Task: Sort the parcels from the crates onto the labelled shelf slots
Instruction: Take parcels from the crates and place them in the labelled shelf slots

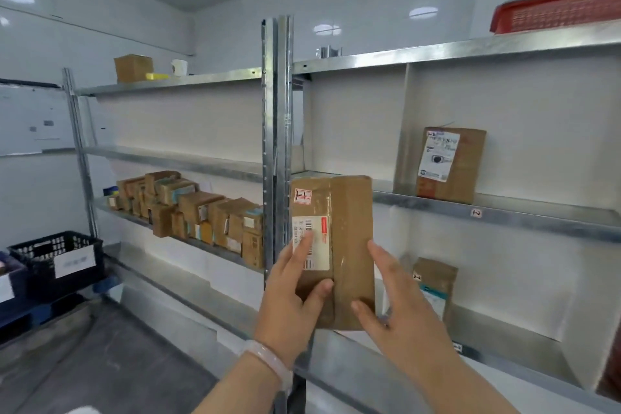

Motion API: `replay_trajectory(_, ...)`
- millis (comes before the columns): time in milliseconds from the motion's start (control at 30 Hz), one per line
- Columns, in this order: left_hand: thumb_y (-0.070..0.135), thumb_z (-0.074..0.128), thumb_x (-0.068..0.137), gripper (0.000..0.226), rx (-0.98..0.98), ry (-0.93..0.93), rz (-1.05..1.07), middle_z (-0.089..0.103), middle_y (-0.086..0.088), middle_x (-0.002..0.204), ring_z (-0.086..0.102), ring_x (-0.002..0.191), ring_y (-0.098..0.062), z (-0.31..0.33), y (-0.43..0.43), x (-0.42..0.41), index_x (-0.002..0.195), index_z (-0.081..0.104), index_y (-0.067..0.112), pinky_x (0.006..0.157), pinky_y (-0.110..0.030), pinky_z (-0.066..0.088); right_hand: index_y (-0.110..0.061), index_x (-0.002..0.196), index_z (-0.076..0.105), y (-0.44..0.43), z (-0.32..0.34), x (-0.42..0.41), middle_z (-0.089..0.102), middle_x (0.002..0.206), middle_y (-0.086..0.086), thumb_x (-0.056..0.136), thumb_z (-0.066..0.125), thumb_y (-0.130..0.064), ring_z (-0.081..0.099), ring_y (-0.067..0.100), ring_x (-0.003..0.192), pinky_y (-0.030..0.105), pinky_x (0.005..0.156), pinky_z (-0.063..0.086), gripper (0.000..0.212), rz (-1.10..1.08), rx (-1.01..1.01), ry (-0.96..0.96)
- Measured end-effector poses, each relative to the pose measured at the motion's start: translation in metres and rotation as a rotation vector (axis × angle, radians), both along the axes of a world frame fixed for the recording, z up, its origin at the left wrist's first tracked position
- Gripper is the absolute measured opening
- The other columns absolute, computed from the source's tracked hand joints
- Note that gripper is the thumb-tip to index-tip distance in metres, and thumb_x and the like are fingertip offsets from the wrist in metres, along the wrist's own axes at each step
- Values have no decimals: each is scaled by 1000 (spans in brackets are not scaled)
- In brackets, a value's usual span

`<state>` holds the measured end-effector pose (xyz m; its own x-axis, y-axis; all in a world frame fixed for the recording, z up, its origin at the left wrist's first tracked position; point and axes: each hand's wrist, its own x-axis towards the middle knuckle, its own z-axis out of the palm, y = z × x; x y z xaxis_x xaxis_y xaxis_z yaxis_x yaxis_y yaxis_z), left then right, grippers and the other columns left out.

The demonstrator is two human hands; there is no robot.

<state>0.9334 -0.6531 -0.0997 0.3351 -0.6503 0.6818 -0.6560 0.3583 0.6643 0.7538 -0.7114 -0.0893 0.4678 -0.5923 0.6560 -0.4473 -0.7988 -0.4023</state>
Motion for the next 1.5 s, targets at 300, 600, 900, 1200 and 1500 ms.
replay_trajectory(300, 21, 67, 92, 86, -46, -5, 77, 23, 45, 135, 24, 119, 30, 24, -125, -28, 131, 18, 79, 86, 0, 34, -50, 147, 4, -127, 26, -47, 5, 160, -14, 87, 45, -65, 16, 12, 144, 26, 113, 11, 75, -125, -228, 267)
replay_trajectory(600, 22, 69, 90, 88, -70, -36, 75, 22, 47, 133, 22, 118, 34, 40, -197, -11, 129, 16, 80, 80, 9, 32, -56, 142, -11, -194, 30, -48, -2, 159, -18, 88, 39, -66, 6, 8, 144, 19, 108, -6, 75, -115, -247, 278)
replay_trajectory(900, 27, 65, 92, 80, -47, -3, 9, 21, 60, 120, 39, 120, 8, 53, -286, 64, 133, 18, 76, 96, -27, 43, -62, 137, -19, -262, 34, -2, -10, 157, -25, 87, 41, -67, 4, 7, 145, 23, 107, -8, 78, -155, -261, 325)
replay_trajectory(1200, 28, 66, 91, 80, -75, -59, -39, 23, 55, 127, 36, 130, -2, 79, -381, 185, 139, 18, 70, 109, -37, 37, -62, 138, -17, -330, 42, 110, -6, 157, -24, 90, 39, -62, 7, 7, 144, 25, 112, 9, 74, -158, -235, 307)
replay_trajectory(1500, 20, 65, 93, 84, -65, -144, -123, 34, 16, 150, 21, 123, 30, 85, -463, 274, 144, 14, 64, 97, 5, 19, -58, 143, -7, -381, 53, 202, 1, 157, -23, 88, 31, -62, 9, 5, 143, 24, 112, 13, 67, -179, -228, 275)
